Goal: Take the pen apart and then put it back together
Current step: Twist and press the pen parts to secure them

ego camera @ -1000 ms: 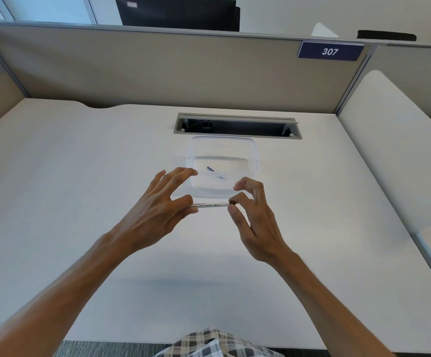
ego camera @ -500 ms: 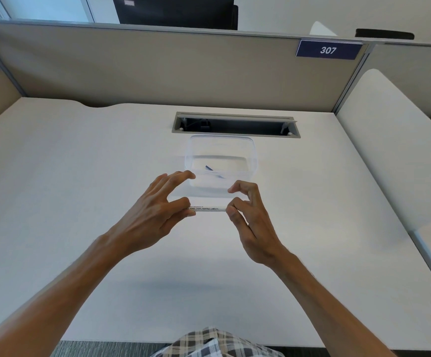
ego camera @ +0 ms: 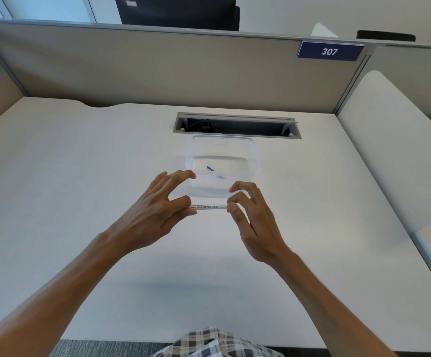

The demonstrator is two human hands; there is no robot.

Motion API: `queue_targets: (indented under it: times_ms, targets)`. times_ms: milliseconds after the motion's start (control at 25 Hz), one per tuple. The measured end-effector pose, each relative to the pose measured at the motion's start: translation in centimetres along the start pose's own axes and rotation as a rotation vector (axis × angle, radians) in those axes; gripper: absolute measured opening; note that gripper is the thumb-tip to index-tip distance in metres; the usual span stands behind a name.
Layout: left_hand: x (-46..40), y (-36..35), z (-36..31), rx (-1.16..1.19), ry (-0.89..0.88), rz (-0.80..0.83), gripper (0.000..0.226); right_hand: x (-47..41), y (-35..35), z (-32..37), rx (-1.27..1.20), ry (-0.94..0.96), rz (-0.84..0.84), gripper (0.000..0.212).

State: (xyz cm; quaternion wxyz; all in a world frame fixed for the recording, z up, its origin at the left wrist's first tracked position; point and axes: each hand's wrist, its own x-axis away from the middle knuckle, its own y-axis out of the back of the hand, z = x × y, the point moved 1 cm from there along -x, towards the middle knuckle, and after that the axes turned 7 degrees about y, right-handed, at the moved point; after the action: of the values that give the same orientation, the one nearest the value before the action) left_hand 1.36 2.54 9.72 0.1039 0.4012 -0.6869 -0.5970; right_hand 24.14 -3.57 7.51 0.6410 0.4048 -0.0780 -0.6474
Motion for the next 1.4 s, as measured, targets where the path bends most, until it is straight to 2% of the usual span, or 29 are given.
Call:
queue_targets:
  times_ms: [160, 320, 520, 880, 1040, 1160, 1400]
  targets:
    - [-0.1, 0.1, 0.0, 0.009, 0.008, 0.007, 0.033, 0.0, 0.2, 0.0, 0.12, 0.137, 0.007, 0.02]
    - [0.0, 0.0, -0.2, 0.021, -0.001, 0.006, 0.032, 0.2, 0.3, -0.2, 0.122, 0.153, 0.019, 0.023]
    - [0.1, 0.0, -0.1, -0.036, -0.027, -0.034, 0.031, 0.5, -0.1, -0.1, -0.006, 0.058, 0.036, 0.024]
    - [0.0, -0.5, 0.2, -0.225, -0.11, -0.173, 0.031, 0.2, -1.1, 0.9, -0.581, -0.298, 0.052, 0.036]
    - [0.3, -0.8, 0.3, -0.247, -0.099, -0.168, 0.031, -0.1, -1.2, 0.8, -0.614, -0.376, 0.072, 0.036]
    - [0.4, -1.1, 0.3, -0.147, -0.011, -0.133, 0.029, 0.0, -1.3, 1.1, -0.555, -0.365, -0.006, 0.034]
    - [0.6, -2.5, -0.6, -0.05, 0.08, -0.146, 0.03, -0.4, -2.0, 2.1, -0.713, -0.393, -0.251, 0.012]
